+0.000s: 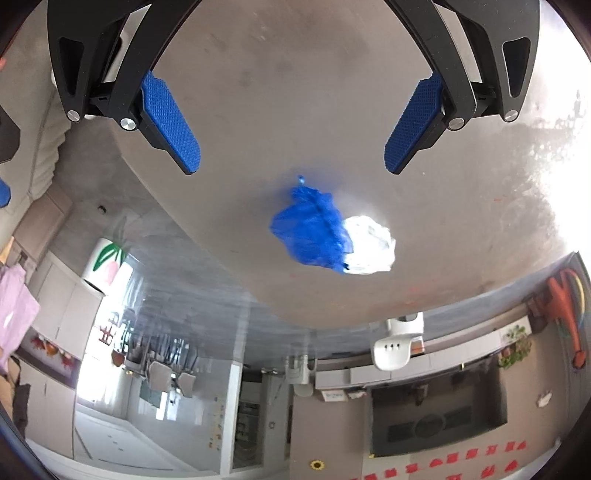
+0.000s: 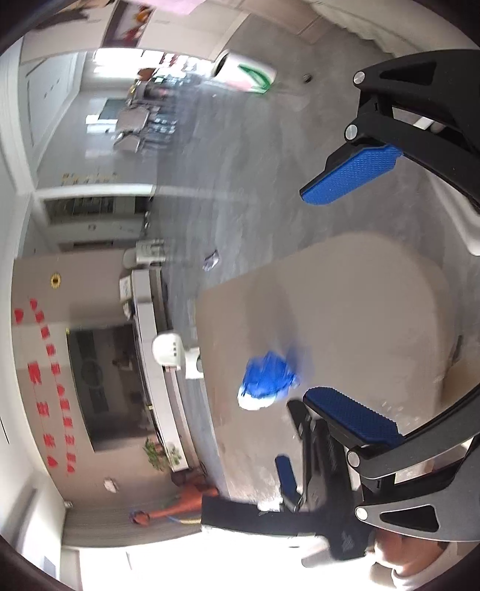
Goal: Collect trash
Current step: 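Bring both open grippers back to the table, then grasp the blue mesh bag with the left gripper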
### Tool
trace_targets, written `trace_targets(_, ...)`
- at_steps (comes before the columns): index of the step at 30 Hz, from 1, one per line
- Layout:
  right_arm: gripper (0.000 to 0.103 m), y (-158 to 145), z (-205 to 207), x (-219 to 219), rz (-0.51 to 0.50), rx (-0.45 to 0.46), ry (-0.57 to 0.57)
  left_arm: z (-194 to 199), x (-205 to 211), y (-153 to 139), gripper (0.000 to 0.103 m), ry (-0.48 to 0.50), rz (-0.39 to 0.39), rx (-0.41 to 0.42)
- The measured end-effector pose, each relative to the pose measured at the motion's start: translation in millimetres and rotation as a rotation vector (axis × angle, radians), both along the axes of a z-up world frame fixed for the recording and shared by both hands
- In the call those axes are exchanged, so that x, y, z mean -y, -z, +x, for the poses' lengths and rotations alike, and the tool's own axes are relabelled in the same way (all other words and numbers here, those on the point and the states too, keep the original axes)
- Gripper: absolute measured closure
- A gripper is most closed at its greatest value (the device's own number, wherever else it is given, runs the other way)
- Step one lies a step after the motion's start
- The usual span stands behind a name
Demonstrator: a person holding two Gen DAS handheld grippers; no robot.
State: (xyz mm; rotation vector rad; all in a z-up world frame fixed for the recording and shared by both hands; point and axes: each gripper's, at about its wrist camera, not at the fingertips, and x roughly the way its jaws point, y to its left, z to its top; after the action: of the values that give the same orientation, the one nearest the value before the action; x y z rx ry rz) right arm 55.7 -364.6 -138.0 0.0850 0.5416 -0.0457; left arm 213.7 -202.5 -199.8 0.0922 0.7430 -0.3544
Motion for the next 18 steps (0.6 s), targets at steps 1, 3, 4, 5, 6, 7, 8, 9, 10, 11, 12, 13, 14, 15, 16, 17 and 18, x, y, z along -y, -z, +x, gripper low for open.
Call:
trace_targets(1,0.004,0,8,-4,-0.003,0.0,-0.015,5,-1,3,0.005,-0.004,0.003,0.001)
trace_targets(3,0.004,2,24,-11,-0.011,0.0,-0.036,14,-3,6,0.005,-0.011,0.009,0.001)
trace_targets(4,0.004,2,30,-15,-0.014,0.001,-0.043,19,-5,9,0.005,-0.015,0.01,-0.003)
trace_targets(5,0.004,3,39,-18,-0.014,0.002,-0.056,23,-6,11,0.005,-0.015,0.009,-0.009)
trace_targets(6,0.004,4,46,-20,-0.014,0.003,-0.064,29,-7,16,0.005,-0.017,0.007,-0.017)
trace_targets(7,0.004,5,51,-23,-0.014,0.004,-0.069,34,-7,19,0.005,-0.019,0.008,-0.022)
trace_targets(8,0.004,7,60,-26,-0.016,0.002,-0.073,38,-6,21,0.005,-0.021,0.006,-0.025)
trace_targets(9,0.004,10,67,-27,-0.015,-0.001,-0.076,41,-4,25,0.005,-0.016,0.0,-0.032)
trace_targets(10,0.004,10,71,-27,-0.013,-0.001,-0.078,44,-2,27,0.005,-0.013,-0.006,-0.036)
trace_targets(11,0.004,11,75,-27,-0.012,0.0,-0.077,46,-1,29,0.005,-0.013,-0.009,-0.035)
trace_targets(12,0.004,12,78,-26,-0.012,0.0,-0.076,50,3,32,0.005,-0.015,-0.011,-0.036)
trace_targets(13,0.004,13,83,-25,-0.011,0.0,-0.072,56,7,35,0.005,-0.002,-0.027,-0.052)
trace_targets(14,0.004,15,84,-24,-0.01,-0.001,-0.07,58,9,37,0.005,0.004,-0.039,-0.061)
trace_targets(15,0.004,14,85,-22,-0.009,-0.003,-0.068,63,14,40,0.005,0.004,-0.045,-0.067)
trace_targets(16,0.004,15,86,-21,-0.009,-0.005,-0.068,67,17,41,0.005,0.011,-0.052,-0.074)
trace_targets(17,0.004,16,83,-18,-0.011,-0.007,-0.068,70,20,42,0.005,0.012,-0.054,-0.075)
trace_targets(18,0.004,16,84,-17,-0.014,-0.009,-0.068,73,23,43,0.006,0.014,-0.057,-0.073)
